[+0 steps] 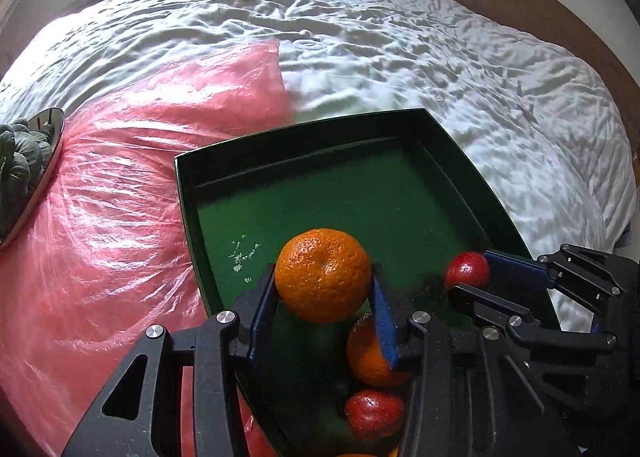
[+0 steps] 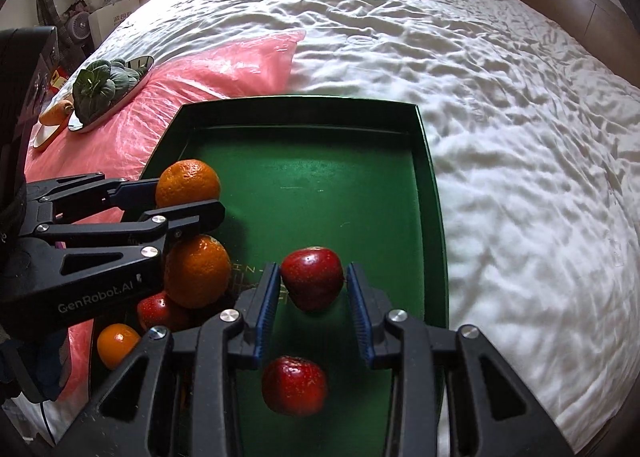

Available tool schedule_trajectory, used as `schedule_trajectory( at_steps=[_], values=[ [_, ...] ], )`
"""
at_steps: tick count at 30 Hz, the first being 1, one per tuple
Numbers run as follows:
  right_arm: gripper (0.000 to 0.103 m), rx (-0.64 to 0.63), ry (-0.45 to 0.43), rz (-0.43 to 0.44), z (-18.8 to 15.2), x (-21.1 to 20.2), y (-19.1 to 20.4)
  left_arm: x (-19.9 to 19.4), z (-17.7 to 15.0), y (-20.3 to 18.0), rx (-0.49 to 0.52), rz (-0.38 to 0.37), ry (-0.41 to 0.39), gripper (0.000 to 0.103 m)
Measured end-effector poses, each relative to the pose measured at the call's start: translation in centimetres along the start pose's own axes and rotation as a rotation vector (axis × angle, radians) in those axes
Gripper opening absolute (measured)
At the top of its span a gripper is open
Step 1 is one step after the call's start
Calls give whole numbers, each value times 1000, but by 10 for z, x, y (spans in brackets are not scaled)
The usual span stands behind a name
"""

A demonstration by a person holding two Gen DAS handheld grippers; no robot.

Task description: Organize fruits

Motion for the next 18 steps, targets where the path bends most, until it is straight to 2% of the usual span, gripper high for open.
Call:
schedule_trajectory(
  at_steps=[1,2,3,5,11,14,15,18],
  values=[
    [32,5,0,-5,-1,0,-1,-1,0,-1,10,7,-3,39],
    [37,10,-1,-14,-2,0,-1,-4,0,-2,21,8,-12,45],
    [63,14,-5,-29,-3,0,-2,-7,1,-4,34,5,-28,51],
    [97,33,-20,-35,-3,0,-4,-16,1,-10,66,9,-62,56],
    [97,58,-85,-70,-8,-16,-1,-52,-9,-20,122,6,-159,58],
    [99,77,-137,-77,-11,-35,6,-82,-25,-18,121,-3,-217,58],
    [103,84,-156,-77,-13,-42,9,-93,-33,-16,115,-10,-235,58],
    [103,87,-207,-58,-20,-65,28,-122,-56,-12,113,-8,-275,59]
  ],
)
Point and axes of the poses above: each gripper's, at about its wrist camera, not at the fingertips, and x roughly the way its jaws point, y to its left, z to its top, the point moved 5 cm from there along x, roughly the way its jaws point, and after that the axes turned 15 degrees about -z, right-handed, at the moved point
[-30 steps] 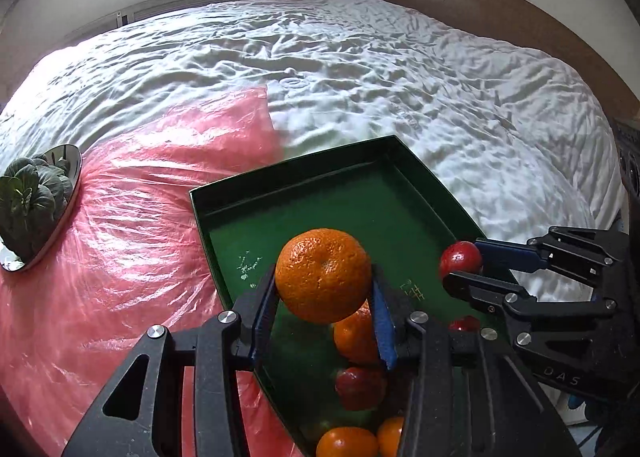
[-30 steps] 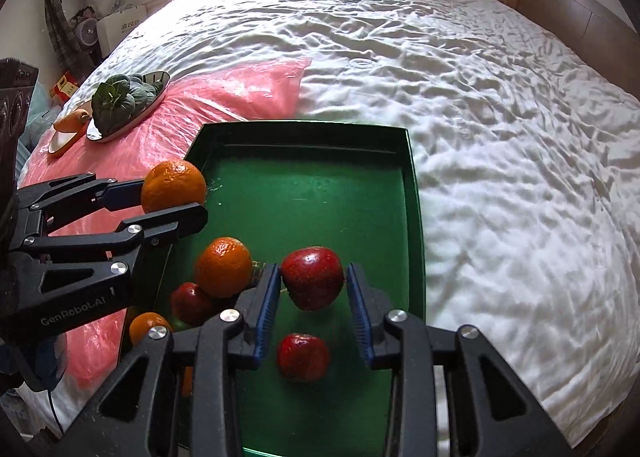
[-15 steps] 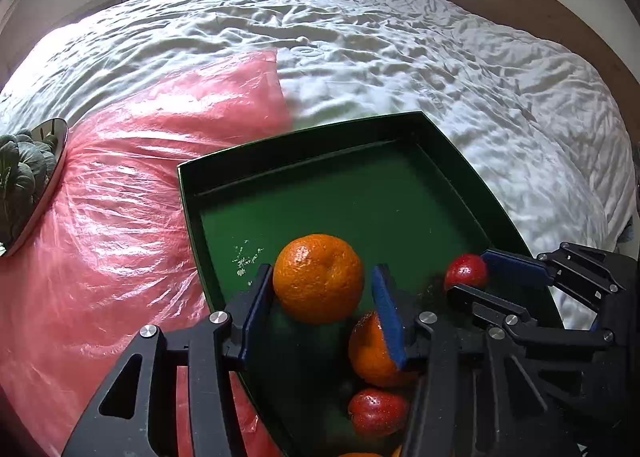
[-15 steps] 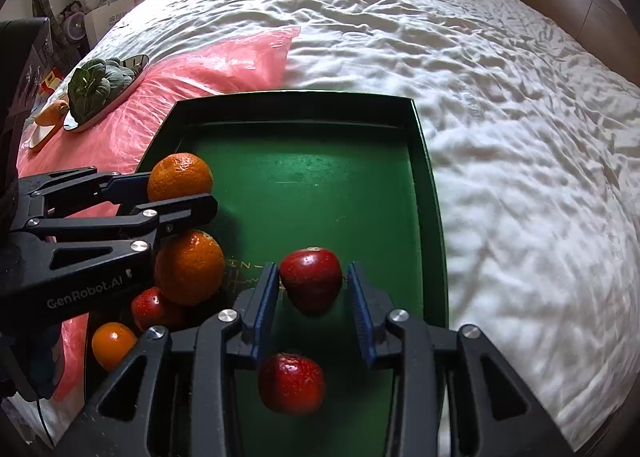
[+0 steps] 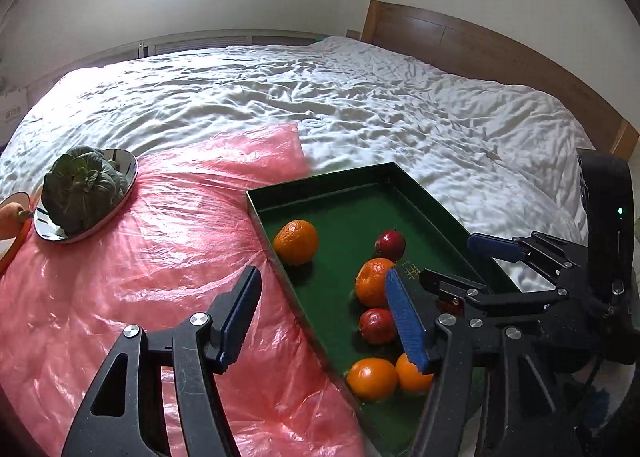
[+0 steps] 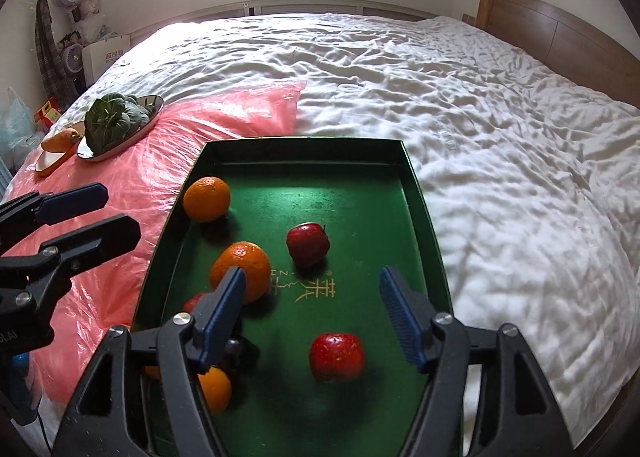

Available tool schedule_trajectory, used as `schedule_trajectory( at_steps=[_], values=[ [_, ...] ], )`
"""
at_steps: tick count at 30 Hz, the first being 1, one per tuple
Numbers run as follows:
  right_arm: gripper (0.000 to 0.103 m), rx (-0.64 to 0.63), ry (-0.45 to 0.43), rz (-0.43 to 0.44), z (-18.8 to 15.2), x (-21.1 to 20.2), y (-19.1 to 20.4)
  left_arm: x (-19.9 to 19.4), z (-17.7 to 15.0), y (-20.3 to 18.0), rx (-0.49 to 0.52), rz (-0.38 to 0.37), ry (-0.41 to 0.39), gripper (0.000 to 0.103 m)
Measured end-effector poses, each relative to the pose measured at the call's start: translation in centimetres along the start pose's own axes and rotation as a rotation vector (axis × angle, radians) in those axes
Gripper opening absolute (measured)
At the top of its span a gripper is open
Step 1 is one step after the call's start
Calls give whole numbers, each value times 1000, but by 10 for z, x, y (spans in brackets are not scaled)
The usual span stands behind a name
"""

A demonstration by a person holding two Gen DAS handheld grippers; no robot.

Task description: Organize fruits

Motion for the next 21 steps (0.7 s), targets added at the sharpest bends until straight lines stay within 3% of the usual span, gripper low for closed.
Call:
schedule_trajectory(
  at_steps=[8,11,13,15,21],
  values=[
    [103,-26,-79,70,-25,-62,51,-80,-49,5,-44,28,-60,59],
    [103,-32,-91,94,-39,-82,68,-109,-67,3,-38,81,-72,59],
    [103,-23,-90,112,-47,-93,77,-128,-79,1,-22,128,-76,64],
    [103,-12,-95,121,-55,-104,84,-149,-92,2,-27,157,-93,77],
    [103,-30,-116,136,-70,-131,114,-192,-115,10,-57,236,-112,83]
  ],
)
Point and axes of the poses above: each gripper's, at about its wrist camera, not at the fingertips, and x roughly the way its jaws point, y to its left, z to its top, the point moved 5 cm from there along x, roughly the way its jaws point, and after that the axes turned 15 degrees about -z, right-handed, at the moved point
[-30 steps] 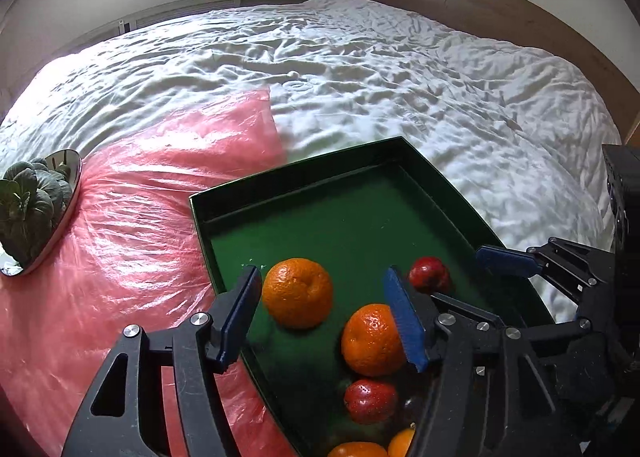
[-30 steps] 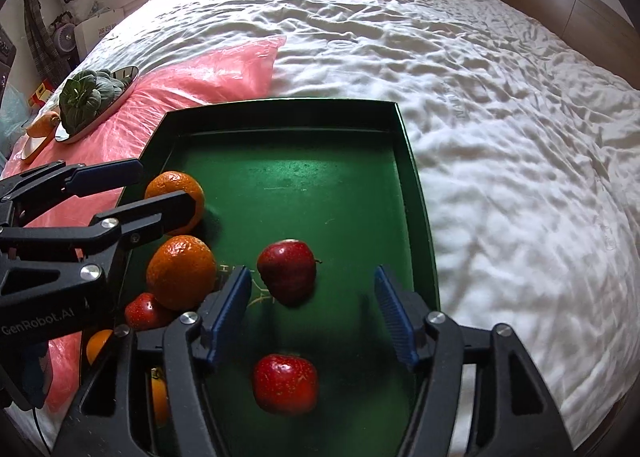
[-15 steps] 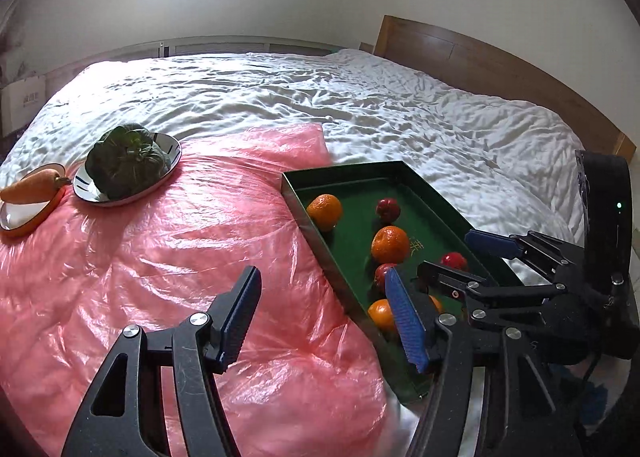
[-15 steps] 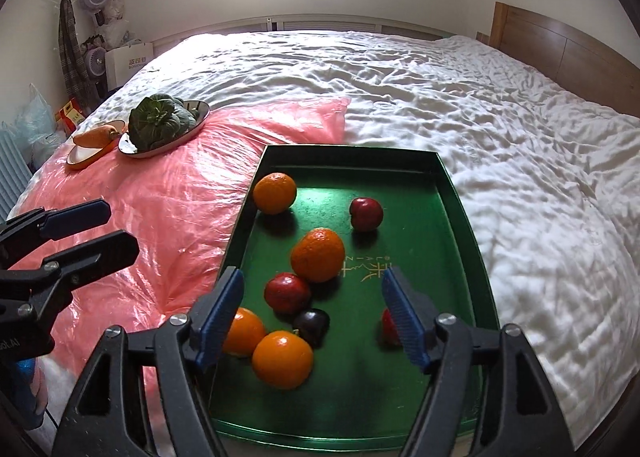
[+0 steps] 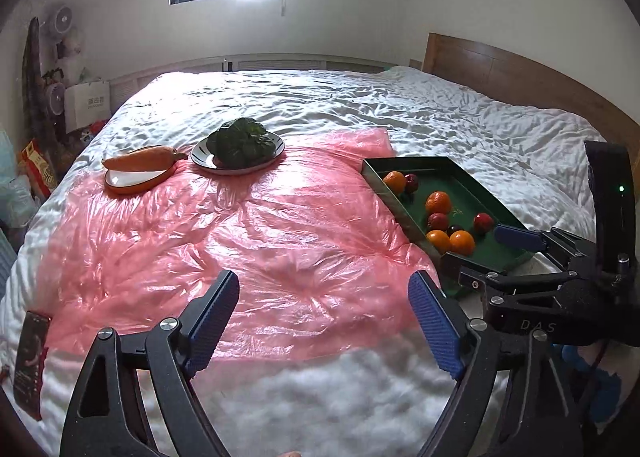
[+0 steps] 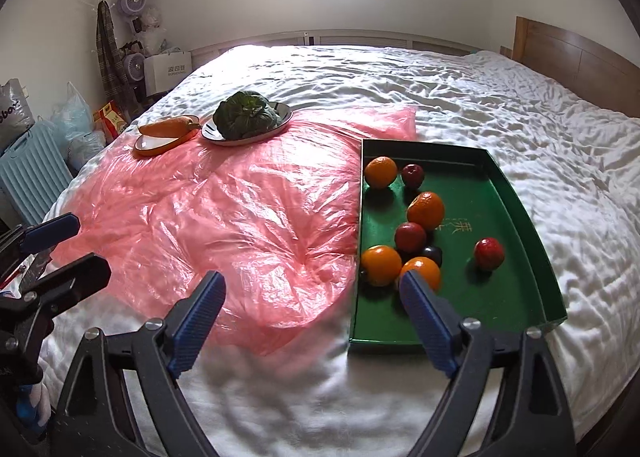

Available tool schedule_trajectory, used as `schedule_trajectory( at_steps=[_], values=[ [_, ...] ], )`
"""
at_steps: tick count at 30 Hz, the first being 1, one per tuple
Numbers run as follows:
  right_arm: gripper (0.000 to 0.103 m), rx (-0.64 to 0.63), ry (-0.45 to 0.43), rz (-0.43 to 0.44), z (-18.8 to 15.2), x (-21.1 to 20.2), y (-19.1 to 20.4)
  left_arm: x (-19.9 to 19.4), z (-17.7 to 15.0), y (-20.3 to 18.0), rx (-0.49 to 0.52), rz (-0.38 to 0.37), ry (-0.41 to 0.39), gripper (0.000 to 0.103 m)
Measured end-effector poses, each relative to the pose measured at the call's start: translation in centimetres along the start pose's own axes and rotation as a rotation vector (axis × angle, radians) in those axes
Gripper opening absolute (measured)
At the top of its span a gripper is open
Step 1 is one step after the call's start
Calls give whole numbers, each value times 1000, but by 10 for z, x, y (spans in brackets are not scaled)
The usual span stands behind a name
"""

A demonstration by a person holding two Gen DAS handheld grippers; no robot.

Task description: Organize fruits

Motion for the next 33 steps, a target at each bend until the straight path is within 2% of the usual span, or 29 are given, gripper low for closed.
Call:
schedule_trajectory(
  at_steps=[7,12,33],
  values=[
    [103,-43,-29,19,-4,-18,35,-28,-16,24,-40,68,-5,83],
    [103,-57,-35,32,-6,-25,48,-40,-24,31,-49,105,-18,95],
    [103,-75,-54,24,-12,-41,66,-57,-39,47,-71,141,-5,96]
  ],
)
Point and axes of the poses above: each gripper's, at about its wrist camera, not at the fingertips, and x roughly the way its jaws point, y to its left, z to its top, the point moved 5 cm from there along x, roughly the way its jaws point, and after that the axes turned 15 degrees about -z, right-handed, at the moved point
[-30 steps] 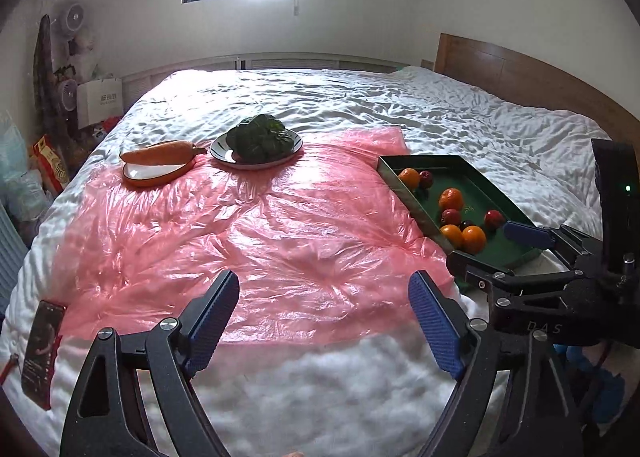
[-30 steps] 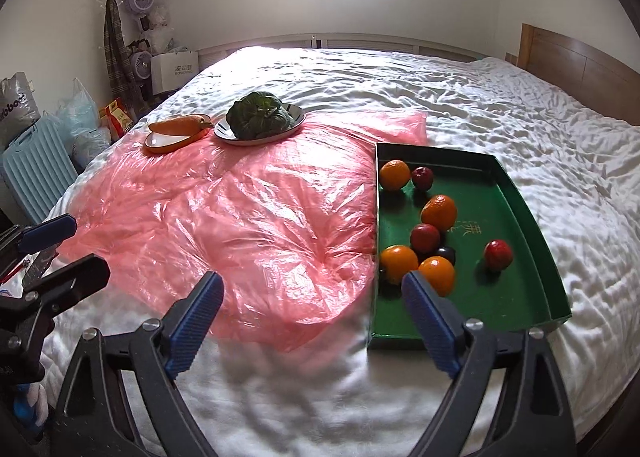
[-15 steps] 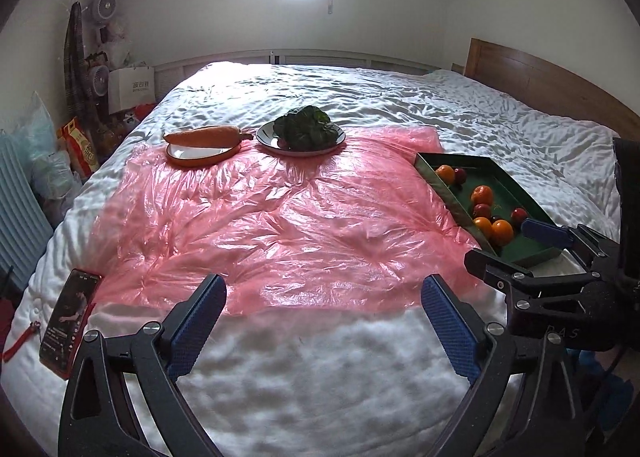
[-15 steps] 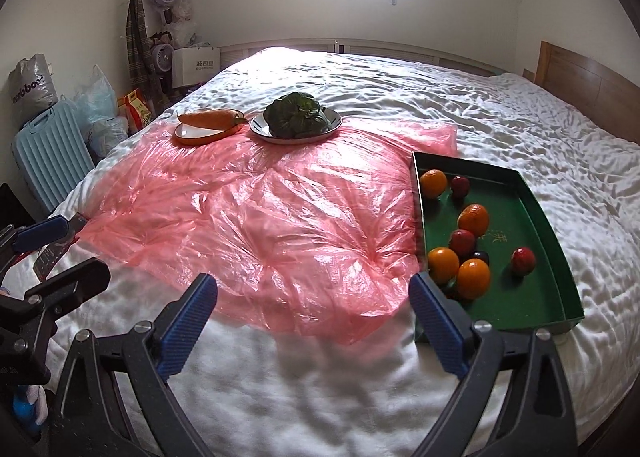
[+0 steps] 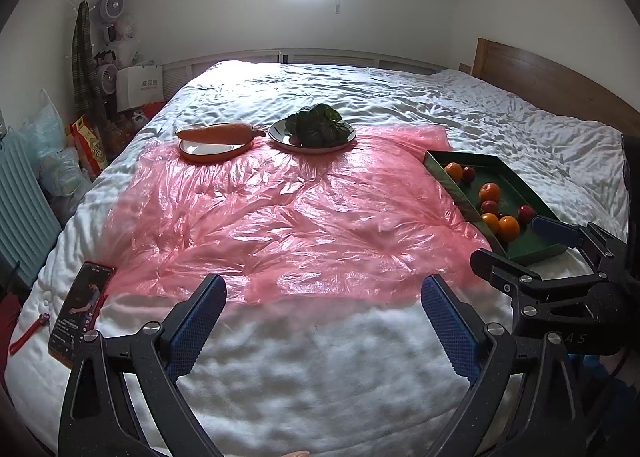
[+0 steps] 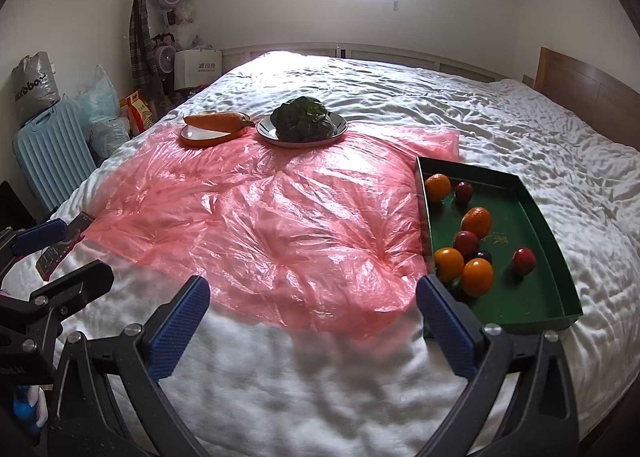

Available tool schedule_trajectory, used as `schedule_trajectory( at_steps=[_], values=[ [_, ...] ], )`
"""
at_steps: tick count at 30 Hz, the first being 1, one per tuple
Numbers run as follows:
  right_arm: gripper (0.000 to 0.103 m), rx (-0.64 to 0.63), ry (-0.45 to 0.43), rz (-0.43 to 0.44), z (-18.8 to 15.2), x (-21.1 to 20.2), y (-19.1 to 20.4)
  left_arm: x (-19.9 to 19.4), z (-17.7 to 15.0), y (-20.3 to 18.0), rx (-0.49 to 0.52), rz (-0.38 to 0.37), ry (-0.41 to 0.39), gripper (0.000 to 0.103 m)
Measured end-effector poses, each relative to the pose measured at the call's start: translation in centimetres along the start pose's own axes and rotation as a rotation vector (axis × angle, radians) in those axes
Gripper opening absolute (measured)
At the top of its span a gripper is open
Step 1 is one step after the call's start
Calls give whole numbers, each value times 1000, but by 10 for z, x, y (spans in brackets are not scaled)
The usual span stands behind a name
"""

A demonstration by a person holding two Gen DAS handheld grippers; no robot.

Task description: Organize fruits

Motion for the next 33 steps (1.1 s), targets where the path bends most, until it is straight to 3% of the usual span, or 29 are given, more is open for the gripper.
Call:
schedule_trajectory(
  at_steps=[11,22,33],
  values=[
    [103,-16,1,-7,0,1,8,3,-5,6,-2,4,7,96],
    [103,-13,13,-14,-8,8,9,14,-14,8,10,60,28,96],
    [103,30,4,-47,-8,15,-24,37,-15,-3,10,84,80,96]
  ],
)
Point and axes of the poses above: each gripper's, at about its wrist camera, not at the fingertips, and x roughly the way its jaws point, y to its left, z to its top, the point moved 5 cm from there along x, roughly the way its jaws point, and after that the axes turned 15 degrees about -z, right-handed, at the moved point
